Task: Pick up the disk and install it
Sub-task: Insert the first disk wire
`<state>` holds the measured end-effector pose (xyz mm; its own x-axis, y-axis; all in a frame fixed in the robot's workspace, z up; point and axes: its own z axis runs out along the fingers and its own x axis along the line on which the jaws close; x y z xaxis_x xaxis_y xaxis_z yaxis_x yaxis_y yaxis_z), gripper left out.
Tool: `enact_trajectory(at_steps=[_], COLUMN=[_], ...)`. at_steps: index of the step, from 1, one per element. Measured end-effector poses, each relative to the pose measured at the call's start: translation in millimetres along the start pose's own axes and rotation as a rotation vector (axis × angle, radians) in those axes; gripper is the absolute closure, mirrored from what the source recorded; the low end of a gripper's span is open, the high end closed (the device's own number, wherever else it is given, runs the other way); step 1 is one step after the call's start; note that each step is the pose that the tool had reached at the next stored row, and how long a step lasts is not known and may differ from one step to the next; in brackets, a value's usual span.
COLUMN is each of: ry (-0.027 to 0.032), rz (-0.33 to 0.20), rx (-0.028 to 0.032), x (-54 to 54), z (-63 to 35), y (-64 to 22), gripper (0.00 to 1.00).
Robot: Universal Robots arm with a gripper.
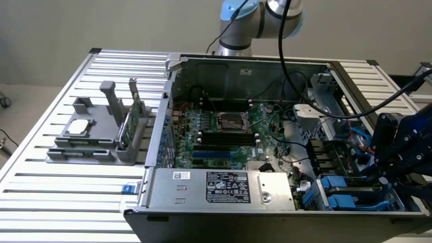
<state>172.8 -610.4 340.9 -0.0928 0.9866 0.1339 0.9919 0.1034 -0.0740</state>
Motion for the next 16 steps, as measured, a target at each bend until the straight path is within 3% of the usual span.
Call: enact_trajectory(at_steps=[1, 3, 12, 16], ry=[-0.0080, -0.0126, -0.0104, -0.0125], rz=[0.001, 0.001, 0.043, 0.050], rx=[0.0008, 0.0013, -0.0026, -0.0011], x=[0.3, 0.3, 1.4, 3.5], z=[0.1, 0.4, 0.3, 0.6], y=[0.0, 0.0, 0.2, 0.1], gripper=[0.83, 0.83, 0.83, 0.83])
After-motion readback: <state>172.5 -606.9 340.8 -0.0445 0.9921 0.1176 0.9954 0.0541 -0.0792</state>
